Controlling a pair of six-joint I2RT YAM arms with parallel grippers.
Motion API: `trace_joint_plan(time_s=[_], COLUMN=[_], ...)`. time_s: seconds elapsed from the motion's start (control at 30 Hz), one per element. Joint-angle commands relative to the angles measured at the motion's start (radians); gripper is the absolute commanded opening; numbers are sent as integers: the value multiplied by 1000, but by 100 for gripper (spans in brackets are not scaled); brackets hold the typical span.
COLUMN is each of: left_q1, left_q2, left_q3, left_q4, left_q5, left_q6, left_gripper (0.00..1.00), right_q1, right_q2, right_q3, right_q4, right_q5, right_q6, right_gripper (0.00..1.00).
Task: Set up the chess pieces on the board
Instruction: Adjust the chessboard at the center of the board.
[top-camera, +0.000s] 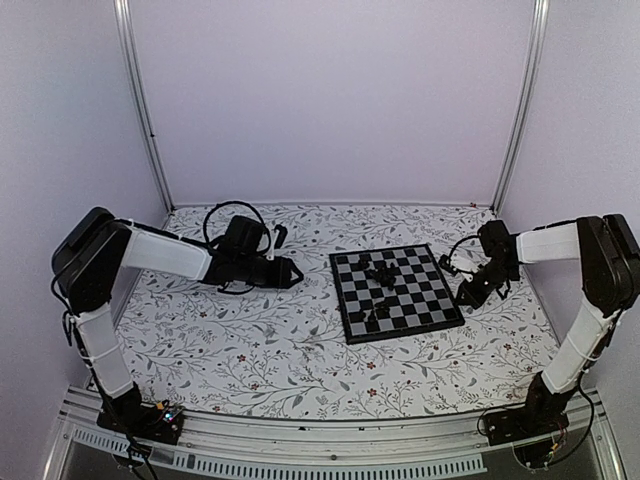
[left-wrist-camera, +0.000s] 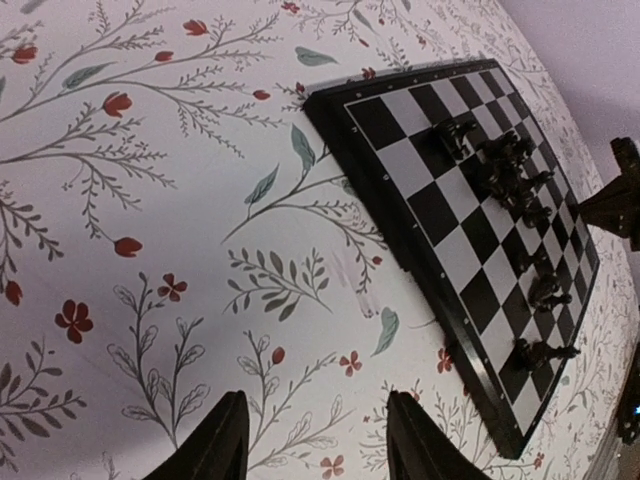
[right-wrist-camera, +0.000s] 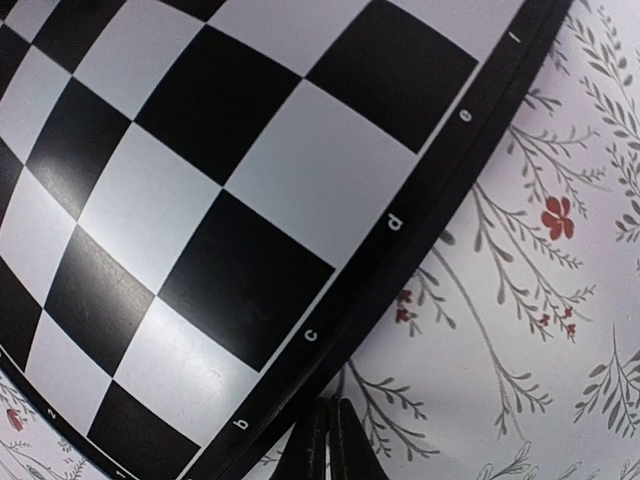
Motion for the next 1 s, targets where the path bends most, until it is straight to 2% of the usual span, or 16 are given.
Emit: trace_joint_plan(time_s=[0.0, 0.23, 0.43, 0.53, 0.97], left_q1=[9, 15, 18, 35, 96], left_q2=[77, 229, 352, 407, 607], left_q3=[106, 286, 430, 507, 797], left_q4=[5, -60, -111, -185, -303], left_q5=[-2, -10, -48, -45, 7], left_q6=[-35, -20, -26, -18, 27], left_gripper=[45, 37, 38, 38, 36], right_q1=[79, 151, 203, 237, 352], right_q2=[25, 43, 66, 65, 107], right_q3=[-47, -50, -51, -52, -4], right_q4=[-127, -136, -138, -134, -137], right_q5=[-55, -56, -54, -63, -63], right_q6=[-42, -43, -44, -45, -51], right_gripper=[4, 2, 1, 0, 0])
